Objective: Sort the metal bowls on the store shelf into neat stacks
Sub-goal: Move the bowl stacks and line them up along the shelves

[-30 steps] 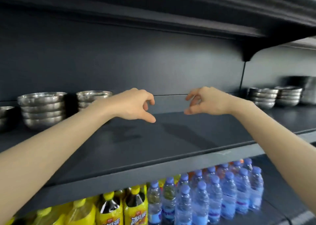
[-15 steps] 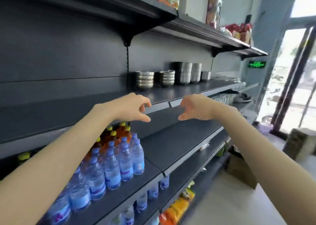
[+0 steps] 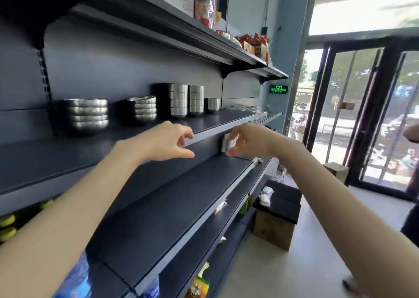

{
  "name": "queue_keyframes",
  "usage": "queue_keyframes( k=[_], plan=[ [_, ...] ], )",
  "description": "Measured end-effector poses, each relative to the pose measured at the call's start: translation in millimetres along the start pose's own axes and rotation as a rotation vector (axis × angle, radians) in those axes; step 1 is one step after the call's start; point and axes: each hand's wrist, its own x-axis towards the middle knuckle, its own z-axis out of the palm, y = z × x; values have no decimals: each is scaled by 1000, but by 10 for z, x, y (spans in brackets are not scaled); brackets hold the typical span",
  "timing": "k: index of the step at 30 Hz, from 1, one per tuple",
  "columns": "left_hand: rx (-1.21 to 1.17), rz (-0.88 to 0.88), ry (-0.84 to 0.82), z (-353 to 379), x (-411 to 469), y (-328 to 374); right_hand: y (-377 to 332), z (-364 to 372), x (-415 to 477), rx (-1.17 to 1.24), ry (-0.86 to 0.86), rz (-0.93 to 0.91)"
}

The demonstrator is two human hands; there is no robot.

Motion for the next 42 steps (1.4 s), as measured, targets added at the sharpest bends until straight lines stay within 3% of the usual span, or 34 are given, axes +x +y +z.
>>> queue_keyframes(
  k=[11,20,33,42],
  plan=[
    [86,-29,10,244,1980,-284,1099,-108,1726,-23,-2,-42],
    [140,-280,93,366,2644,-639,1409,26,3020,23,-14,-305],
    [152,-875,265,470,2520,-1152,902,454,4335,164,-166,-831],
    [122,-1051,337,335,2505,-1714,418,694,4988,289,-174,-890]
  ],
)
